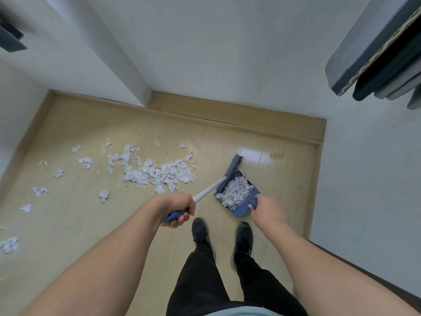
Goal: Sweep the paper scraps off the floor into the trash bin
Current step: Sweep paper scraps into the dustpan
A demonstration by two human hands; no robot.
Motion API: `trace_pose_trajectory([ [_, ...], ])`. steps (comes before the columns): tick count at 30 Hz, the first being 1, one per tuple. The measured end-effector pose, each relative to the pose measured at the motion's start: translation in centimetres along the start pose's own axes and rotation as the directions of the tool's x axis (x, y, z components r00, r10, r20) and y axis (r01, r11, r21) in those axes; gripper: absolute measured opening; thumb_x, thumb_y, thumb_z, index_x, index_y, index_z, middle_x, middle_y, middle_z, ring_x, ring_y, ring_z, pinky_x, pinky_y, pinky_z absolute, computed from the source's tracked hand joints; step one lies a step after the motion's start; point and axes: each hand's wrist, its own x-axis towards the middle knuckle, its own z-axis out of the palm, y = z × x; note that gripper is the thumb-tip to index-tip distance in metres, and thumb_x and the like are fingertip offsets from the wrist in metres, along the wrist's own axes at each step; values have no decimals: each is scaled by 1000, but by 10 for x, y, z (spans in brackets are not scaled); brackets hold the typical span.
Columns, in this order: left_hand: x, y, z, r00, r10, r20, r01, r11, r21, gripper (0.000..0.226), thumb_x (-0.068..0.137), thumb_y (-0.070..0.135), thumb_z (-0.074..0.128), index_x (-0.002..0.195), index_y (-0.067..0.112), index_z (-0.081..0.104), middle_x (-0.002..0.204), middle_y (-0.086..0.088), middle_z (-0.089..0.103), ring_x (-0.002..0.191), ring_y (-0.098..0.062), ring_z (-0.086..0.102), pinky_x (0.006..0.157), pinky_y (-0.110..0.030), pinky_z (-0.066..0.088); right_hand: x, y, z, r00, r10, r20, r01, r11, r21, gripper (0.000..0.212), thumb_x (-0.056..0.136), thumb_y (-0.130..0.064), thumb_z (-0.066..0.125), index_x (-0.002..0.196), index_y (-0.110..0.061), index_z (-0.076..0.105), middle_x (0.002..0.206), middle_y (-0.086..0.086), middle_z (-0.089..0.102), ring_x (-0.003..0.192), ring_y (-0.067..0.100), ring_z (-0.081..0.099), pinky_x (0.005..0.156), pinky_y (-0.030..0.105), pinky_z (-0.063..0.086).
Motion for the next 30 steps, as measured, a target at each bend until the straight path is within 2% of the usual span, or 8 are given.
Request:
trace_pose_trajectory([
  [6, 9, 5, 8, 1000, -24, -21, 25, 998, 51, 8, 86, 7, 46, 94, 8, 46, 53, -2, 45, 36, -10, 39, 38, -17, 29, 8, -5, 0, 999, 29, 31, -28, 999, -17, 14, 90, -20, 51, 102, -17, 55, 98, 5, 64, 84, 26, 59, 63, 31, 46],
  [11, 18, 5, 27, 998, -37, 51, 31, 994, 107, 8, 86, 7, 45, 94, 8, 45, 53, -1, 44, 36, -9, 39, 38, -16, 29, 17, -10, -4, 997, 36, 74, -34, 999, -29, 18, 91, -22, 53, 108, -17, 56, 106, 7, 64, 93, 27, 60, 68, 30, 46],
  [14, 17, 2, 32, 995, -40, 91, 29, 993, 114, 11, 86, 8, 45, 97, 8, 45, 54, -1, 44, 41, -9, 38, 39, -17, 29, 14, -9, -7, 991, 49, 125, -50, 999, -1, 6, 92, -24, 53, 93, -19, 50, 98, 5, 61, 84, 25, 56, 69, 31, 47],
  [19, 6, -11, 29, 996, -26, 85, 16, 993, 116, 9, 86, 9, 46, 95, 10, 45, 56, 0, 44, 40, -8, 39, 41, -18, 29, -7, -7, -10, 994, 47, 95, -54, 995, 81, 12, 91, -18, 49, 80, -22, 44, 87, 2, 52, 74, 24, 49, 56, 27, 37],
  [24, -6, -31, 14, 997, -25, 76, 21, 998, 59, 9, 86, 9, 46, 95, 10, 45, 55, 1, 44, 36, -7, 40, 39, -17, 29, -21, -29, -12, 998, 61, 34, -64, 993, 100, 6, 90, -18, 51, 84, -16, 51, 88, 5, 57, 77, 26, 57, 55, 27, 38],
  [27, -11, -48, -2, 998, -6, 68, 4, 999, 34, 9, 87, 10, 47, 95, 10, 45, 56, 1, 45, 38, -7, 40, 39, -16, 29, -28, -52, -15, 998, 63, -10, -62, 995, 84, 12, 91, -22, 53, 81, -16, 50, 82, 4, 55, 72, 24, 54, 48, 26, 32],
  [30, -15, -63, -18, 997, 13, 73, -15, 1000, 24, 9, 87, 10, 47, 95, 11, 45, 57, 1, 45, 41, -7, 40, 42, -17, 29, -35, -77, -13, 998, 45, -31, -43, 998, 49, 24, 91, -22, 53, 69, -22, 42, 76, 1, 51, 69, 23, 52, 46, 26, 30],
])
